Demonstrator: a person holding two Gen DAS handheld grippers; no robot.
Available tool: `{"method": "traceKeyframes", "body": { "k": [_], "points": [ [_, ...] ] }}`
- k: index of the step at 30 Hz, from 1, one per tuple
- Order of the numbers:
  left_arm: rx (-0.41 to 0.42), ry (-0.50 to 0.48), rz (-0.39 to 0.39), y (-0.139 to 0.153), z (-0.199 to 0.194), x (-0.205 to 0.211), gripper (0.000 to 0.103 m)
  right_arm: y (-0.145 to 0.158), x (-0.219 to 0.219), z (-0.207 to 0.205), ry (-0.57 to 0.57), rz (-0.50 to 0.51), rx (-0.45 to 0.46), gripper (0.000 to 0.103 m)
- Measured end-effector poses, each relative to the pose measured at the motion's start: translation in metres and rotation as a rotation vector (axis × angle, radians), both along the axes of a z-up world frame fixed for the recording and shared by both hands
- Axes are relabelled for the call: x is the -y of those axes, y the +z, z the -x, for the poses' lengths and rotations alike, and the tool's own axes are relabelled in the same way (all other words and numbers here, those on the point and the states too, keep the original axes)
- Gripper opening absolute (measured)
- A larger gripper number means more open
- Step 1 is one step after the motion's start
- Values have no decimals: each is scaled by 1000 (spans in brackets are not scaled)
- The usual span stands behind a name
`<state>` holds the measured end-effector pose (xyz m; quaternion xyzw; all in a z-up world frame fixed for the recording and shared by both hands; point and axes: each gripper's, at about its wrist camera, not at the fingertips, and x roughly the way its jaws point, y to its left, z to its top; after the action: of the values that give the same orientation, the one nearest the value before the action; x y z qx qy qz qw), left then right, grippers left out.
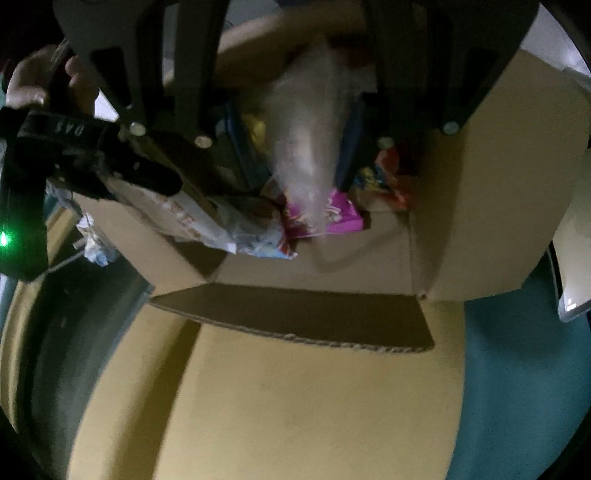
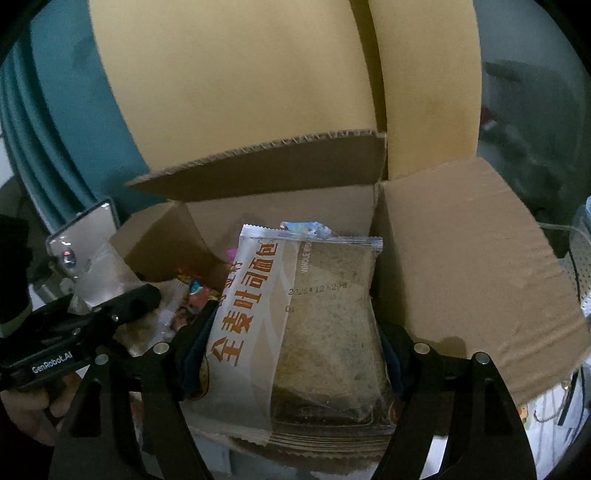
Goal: Organize snacks
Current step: 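Carry the white bread bag and toast packet into the box and release both, then withdraw both grippers from the box toward the remaining toast packet on the tray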
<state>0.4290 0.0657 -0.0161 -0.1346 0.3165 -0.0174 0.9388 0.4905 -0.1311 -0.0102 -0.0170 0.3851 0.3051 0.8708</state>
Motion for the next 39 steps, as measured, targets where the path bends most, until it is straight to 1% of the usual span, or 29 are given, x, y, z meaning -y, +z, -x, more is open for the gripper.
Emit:
{"method": "traceKeyframes", "body": {
  "k": [2, 3, 4, 6, 8, 15, 26, 34, 39],
  "points": [
    [-6, 3, 14, -3, -3, -2, 52, -3, -5, -1, -10, 29, 8, 81],
    [-9, 3, 15, -4, -3, -2, 59, -4, -7, 1, -7, 41, 20, 82],
    [-9, 0, 15, -5, -3, -2, 62, -4, -9, 2, 1, 47, 20, 83],
    [-3, -14, 13, -4, -1, 0, 66, -3, -10, 2, 19, 44, 17, 86],
    [10, -13, 2, 0, 3, 3, 67, -2, -12, 4, 30, 42, 13, 86],
    [39, -10, -1, 13, 27, 1, 68, 6, -10, 15, 8, 41, 23, 86],
    [105, -19, -10, 36, 82, 7, 68, 34, 0, 69, 0, 37, 71, 86],
    [137, -19, -22, 40, 120, 10, 68, 48, 9, 108, -4, 35, 99, 86],
    [144, -16, -23, 38, 141, 13, 68, 50, 14, 129, -3, 34, 108, 86]
  ]
}}
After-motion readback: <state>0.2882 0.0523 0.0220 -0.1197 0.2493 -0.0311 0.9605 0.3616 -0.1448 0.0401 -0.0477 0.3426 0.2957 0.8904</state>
